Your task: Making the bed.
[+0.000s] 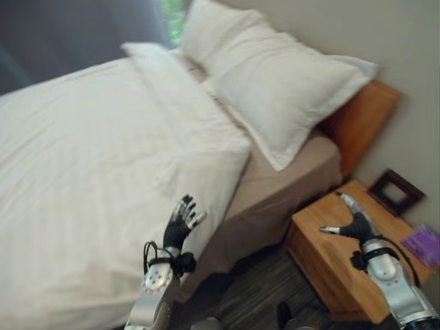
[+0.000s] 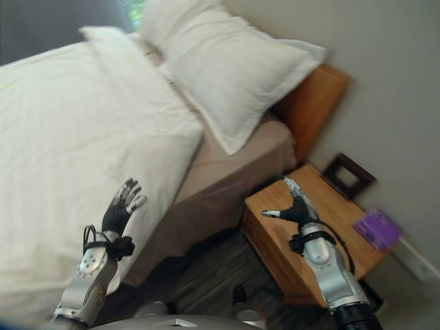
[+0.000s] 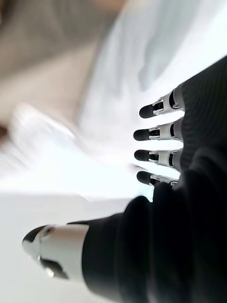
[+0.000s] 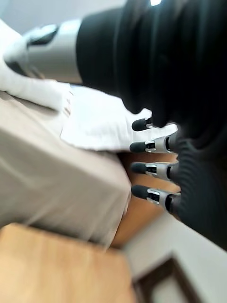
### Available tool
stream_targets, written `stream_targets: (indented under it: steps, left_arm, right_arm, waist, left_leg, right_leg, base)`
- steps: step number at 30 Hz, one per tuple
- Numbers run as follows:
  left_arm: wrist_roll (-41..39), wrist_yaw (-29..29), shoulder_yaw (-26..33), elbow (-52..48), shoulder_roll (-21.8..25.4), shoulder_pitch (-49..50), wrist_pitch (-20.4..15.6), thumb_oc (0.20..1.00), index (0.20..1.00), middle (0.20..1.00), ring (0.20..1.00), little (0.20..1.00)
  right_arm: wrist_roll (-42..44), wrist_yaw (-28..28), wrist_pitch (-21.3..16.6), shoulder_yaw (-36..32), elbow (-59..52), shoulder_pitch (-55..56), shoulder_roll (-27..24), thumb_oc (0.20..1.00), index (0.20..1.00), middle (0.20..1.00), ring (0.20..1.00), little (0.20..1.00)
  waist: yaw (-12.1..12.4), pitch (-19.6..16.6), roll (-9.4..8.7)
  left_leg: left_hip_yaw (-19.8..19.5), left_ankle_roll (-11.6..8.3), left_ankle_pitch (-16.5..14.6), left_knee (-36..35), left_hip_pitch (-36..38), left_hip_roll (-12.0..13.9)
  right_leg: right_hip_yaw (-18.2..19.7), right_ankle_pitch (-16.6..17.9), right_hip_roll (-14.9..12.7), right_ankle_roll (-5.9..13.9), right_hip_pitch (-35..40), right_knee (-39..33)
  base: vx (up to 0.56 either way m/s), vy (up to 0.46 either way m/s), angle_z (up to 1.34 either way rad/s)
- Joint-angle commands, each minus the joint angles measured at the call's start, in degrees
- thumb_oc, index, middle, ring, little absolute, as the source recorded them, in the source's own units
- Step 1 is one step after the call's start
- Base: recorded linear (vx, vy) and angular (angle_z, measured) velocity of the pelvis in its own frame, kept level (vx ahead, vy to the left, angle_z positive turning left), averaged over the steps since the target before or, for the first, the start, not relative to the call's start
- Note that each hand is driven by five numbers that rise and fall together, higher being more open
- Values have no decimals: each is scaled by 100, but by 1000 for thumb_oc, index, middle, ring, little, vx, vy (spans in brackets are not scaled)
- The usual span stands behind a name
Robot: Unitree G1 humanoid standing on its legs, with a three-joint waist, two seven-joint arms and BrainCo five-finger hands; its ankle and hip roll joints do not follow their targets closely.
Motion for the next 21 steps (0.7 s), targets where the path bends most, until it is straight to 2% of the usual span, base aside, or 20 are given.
stream_targets:
  steps: [1,2,3,4,5,6,7,8,10,11,12,13,15,16,19,21]
  left_arm:
    - [-501,-197,482,-484,418,295,-284,1000,1000,1000,1000,1000]
    - [-387,-230,477,-512,465,336,-228,1000,1000,1000,1000,1000]
    - [-373,-224,474,-527,472,344,-215,1000,1000,1000,1000,1000]
    - [-254,-212,570,-471,600,284,-195,1000,1000,1000,1000,1000]
    - [-246,-206,578,-466,610,264,-193,1000,1000,1000,1000,1000]
    - [-220,-189,692,-511,712,161,-257,1000,1000,1000,1000,1000]
    - [-221,-189,701,-510,714,157,-256,1000,1000,1000,1000,1000]
    - [-244,-124,731,-506,785,55,-305,1000,1000,1000,1000,1000]
    - [-233,-108,716,-473,825,-12,-313,1000,1000,1000,1000,1000]
    - [-230,-97,706,-439,848,-51,-316,1000,1000,1000,1000,1000]
    - [-245,-121,642,-398,891,-121,-309,1000,1000,1000,1000,1000]
    - [-287,-171,595,-390,908,-151,-309,1000,1000,1000,1000,1000]
    - [-391,-257,486,-290,906,-234,-282,1000,1000,1000,1000,1000]
    - [-356,-257,531,-314,931,-219,-239,1000,1000,1000,1000,1000]
    - [-280,-202,591,-136,854,-234,-285,1000,1000,1000,1000,1000]
    - [-294,-282,546,-30,745,-148,-265,1000,1000,1000,1000,1000]
  right_arm:
    - [-380,-218,-190,-100,-647,-274,-77,1000,1000,1000,1000,1000]
    - [-358,-253,-213,-137,-695,-280,-55,1000,1000,1000,1000,1000]
    - [-357,-255,-219,-143,-695,-270,-44,1000,1000,1000,1000,1000]
    - [-379,-256,-196,-209,-665,-385,-36,1000,1000,1000,1000,1000]
    - [-381,-259,-203,-204,-645,-415,-22,1000,1000,1000,1000,1000]
    - [-417,-256,-199,-123,-673,-704,10,1000,1000,1000,1000,1000]
    - [-417,-257,-199,-116,-667,-718,13,1000,1000,1000,1000,1000]
    - [-485,-280,-192,7,-685,-1038,21,1000,1000,1000,1000,1000]
    - [-527,-307,-181,108,-658,-1223,20,1000,1000,1000,1000,1000]
    - [-575,-323,-165,177,-634,-1358,5,1000,1000,1000,1000,1000]
    - [-664,-387,-167,200,-672,-1450,-67,1000,1000,1000,1000,1000]
    - [-700,-410,-182,175,-764,-1444,-129,1000,1000,1000,1000,1000]
    - [-722,-383,-129,265,-782,-1562,-121,1000,1000,1000,1000,1000]
    - [-803,-405,-99,318,-831,-1662,-151,1000,1000,1000,1000,1000]
    - [-1013,-382,-57,524,-752,-2046,-233,1000,1000,1000,1000,1000]
    - [-1118,-277,-24,783,-586,-2414,-188,1000,1000,1000,1000,1000]
  waist:
    - [-179,-133,67]
    - [-178,-158,46]
    - [-214,-176,26]
    - [-173,-178,-24]
    - [-202,-172,-53]
    - [-241,-77,-146]
    - [-246,-80,-159]
    - [-290,66,-155]
    - [-268,104,-161]
    - [-246,141,-153]
    - [-289,182,-106]
    - [-332,183,-87]
    - [-309,108,-152]
    - [-296,77,-184]
    - [-211,-19,-163]
    - [-61,-153,-139]
  left_leg:
    - [338,216,-53,-1097,743,97]
    - [194,277,-53,-1270,726,-76]
    - [159,301,-35,-1321,714,-127]
    - [87,371,-61,-1614,832,-256]
    - [70,400,-44,-1670,830,-311]
    - [-73,569,-201,-1866,1000,-521]
    - [-67,578,-201,-1877,997,-541]
    - [-21,712,-166,-1930,1103,-555]
    - [-98,740,-192,-1966,1138,-599]
    - [-191,741,-199,-2001,1168,-624]
    - [-495,702,-205,-2092,1214,-684]
    - [-690,664,-222,-2108,1209,-711]
    - [-1014,634,-325,-2022,1165,-859]
    - [-1049,621,-312,-2027,1179,-884]
    - [-988,596,-302,-2031,1221,-891]
    - [-961,559,-268,-2046,1248,-873]
  right_leg:
    - [-319,-752,-370,593,626,292]
    - [-378,-781,-369,601,606,483]
    - [-420,-815,-401,617,583,534]
    - [-631,-763,-437,720,403,1208]
    - [-646,-825,-491,748,341,1332]
    - [-604,-522,-667,1022,-191,2360]
    - [-595,-540,-690,1030,-217,2397]
    - [-445,-37,-717,1203,-739,3147]
    - [-303,-27,-756,1218,-921,3328]
    - [-211,-92,-764,1170,-1012,3307]
    - [127,-396,-591,952,-1105,2897]
    - [348,-594,-466,846,-1084,2535]
    - [700,-773,-426,726,-768,1686]
    - [662,-617,-466,716,-681,1547]
    - [532,-581,-492,682,-566,1395]
    - [294,-566,-515,662,-325,1152]
  base:
    - [239,67,113]
    - [214,80,65]
    - [125,72,55]
    - [58,63,53]
    - [116,115,64]
    - [53,78,75]
    - [12,81,72]
    - [-52,27,57]
    - [12,-5,26]
    - [139,-112,40]
    - [149,-149,57]
    - [170,-158,77]
    - [100,-90,116]
    - [105,-76,164]
    - [87,-69,78]
    - [101,-73,-1]
